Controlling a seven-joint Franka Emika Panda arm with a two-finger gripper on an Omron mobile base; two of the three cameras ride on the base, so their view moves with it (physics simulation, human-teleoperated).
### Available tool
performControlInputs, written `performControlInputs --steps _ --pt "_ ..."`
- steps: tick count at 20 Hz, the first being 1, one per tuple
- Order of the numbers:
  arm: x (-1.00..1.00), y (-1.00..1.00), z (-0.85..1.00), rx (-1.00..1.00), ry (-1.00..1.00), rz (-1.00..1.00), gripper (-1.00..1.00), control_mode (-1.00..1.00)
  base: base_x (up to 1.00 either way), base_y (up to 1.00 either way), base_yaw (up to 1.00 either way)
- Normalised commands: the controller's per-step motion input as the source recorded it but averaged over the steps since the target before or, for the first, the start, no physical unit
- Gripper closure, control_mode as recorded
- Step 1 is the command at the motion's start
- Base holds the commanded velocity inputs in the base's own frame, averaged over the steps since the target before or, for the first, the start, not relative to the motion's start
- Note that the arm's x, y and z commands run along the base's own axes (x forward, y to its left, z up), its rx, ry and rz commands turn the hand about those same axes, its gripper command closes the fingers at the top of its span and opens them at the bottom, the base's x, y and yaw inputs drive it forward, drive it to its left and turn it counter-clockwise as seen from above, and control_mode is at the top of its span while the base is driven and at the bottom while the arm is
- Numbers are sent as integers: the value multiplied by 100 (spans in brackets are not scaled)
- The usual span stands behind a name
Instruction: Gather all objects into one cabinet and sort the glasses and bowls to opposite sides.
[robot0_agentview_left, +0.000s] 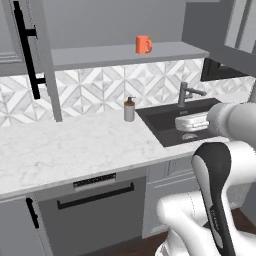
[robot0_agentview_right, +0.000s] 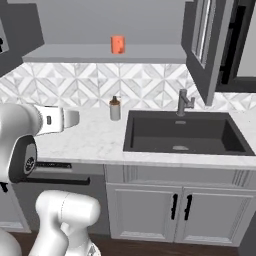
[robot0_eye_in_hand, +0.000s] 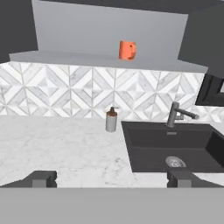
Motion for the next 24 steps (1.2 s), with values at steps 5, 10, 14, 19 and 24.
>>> performControlInputs --steps 5,10,14,19,24 --pt "0 0 0 0 0 0 -100 100 55 0 3" --pt "0 0 0 0 0 0 -100 100 40 0 12" --pt "0 0 0 0 0 0 -100 100 30 0 14" --pt "0 0 0 0 0 0 -100 100 45 -2 5" --pt "0 0 0 0 0 0 -100 100 46 1 2"
